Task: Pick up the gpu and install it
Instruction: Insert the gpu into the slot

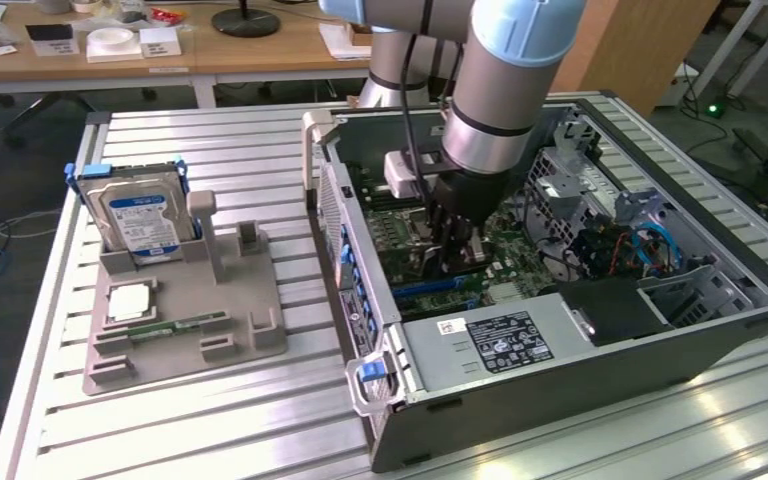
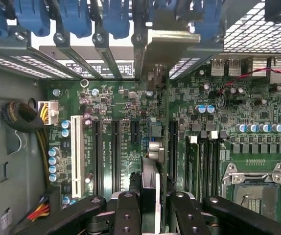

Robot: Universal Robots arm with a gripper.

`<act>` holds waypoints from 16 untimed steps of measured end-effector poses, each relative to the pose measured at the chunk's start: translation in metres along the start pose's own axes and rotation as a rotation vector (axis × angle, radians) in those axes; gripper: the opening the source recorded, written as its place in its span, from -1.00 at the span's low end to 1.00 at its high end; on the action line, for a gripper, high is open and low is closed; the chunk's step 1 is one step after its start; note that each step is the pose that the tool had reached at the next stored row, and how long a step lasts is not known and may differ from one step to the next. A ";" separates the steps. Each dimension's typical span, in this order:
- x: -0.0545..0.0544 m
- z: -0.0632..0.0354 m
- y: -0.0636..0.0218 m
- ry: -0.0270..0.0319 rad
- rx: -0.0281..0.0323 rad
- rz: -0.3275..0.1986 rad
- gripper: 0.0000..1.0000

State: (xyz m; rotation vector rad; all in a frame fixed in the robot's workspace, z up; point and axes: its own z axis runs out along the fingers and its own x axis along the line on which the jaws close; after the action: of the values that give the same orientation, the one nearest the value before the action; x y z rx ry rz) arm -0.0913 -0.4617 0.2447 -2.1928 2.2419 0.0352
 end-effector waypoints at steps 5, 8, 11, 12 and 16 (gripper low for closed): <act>0.000 0.0027 0.0008 0.0000 0.0000 0.000 -0.44; 0.000 0.0047 0.0011 0.0000 -0.0001 0.000 -0.44; 0.000 0.0066 0.0014 0.0000 0.0000 0.000 -0.44; 0.000 0.0073 0.0015 0.0000 0.0000 0.000 -0.44; 0.000 0.0078 0.0016 0.0003 -0.0002 0.000 -0.44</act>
State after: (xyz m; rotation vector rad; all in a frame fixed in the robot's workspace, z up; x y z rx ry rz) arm -0.0930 -0.4618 0.2369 -2.1932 2.2421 0.0350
